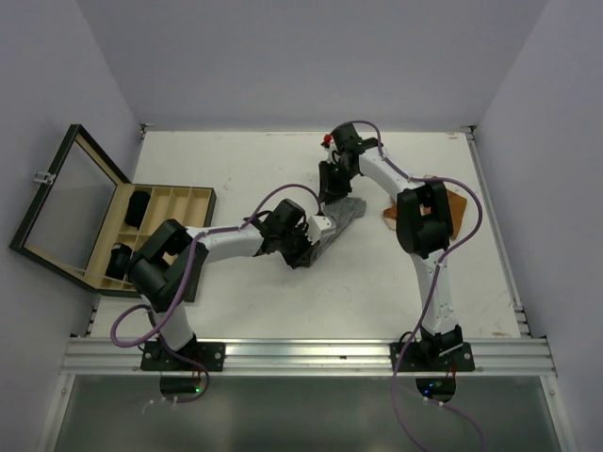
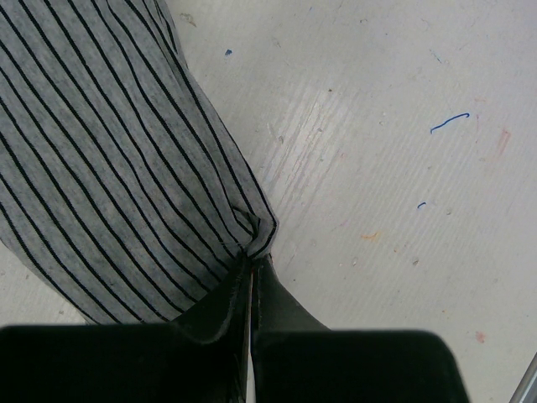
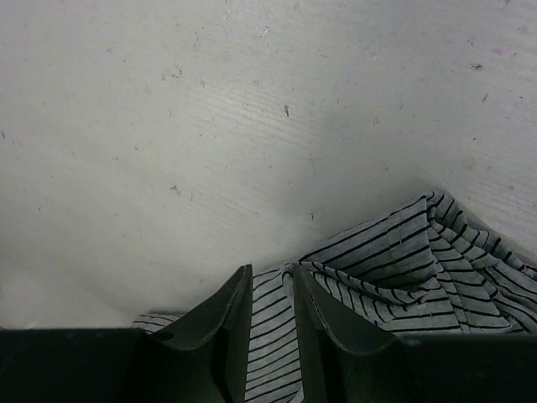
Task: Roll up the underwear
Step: Fold the underwear
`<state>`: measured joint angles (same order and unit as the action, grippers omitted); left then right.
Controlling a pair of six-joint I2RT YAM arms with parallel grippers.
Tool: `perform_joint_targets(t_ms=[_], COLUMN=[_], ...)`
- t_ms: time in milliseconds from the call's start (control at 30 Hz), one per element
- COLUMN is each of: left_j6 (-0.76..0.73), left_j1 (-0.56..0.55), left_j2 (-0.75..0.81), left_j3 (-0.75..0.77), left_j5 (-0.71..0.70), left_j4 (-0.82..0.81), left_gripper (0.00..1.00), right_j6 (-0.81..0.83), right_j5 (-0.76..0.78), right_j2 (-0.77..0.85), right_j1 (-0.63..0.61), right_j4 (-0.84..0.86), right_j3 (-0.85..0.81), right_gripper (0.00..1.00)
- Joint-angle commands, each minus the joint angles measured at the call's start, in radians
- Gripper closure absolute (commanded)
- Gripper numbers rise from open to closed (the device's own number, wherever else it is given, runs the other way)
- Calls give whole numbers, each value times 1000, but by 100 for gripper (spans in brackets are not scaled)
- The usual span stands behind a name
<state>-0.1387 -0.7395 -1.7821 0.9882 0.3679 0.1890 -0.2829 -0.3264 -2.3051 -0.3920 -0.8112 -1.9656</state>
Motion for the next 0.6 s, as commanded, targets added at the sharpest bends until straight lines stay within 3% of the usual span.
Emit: perform_joint_targets(t_ms=[0,333,567], left_j6=[8,7,8], left_j1=[0,0,0], left_j2=[-74,-77,-79], left_j3=[-60,-59,-57], left_j5=[-32,-34,-38], left_j4=[124,127,127], left_gripper=[100,100,100], right_j6=[22,83,106], right_j5=[43,105,125], right_j2=[-1,-7,-20], right_j1=[-11,-25,-34], right_j4=[-20,-54,-60], right_j3=[-36,-47,-55], right_gripper=[69,69,75])
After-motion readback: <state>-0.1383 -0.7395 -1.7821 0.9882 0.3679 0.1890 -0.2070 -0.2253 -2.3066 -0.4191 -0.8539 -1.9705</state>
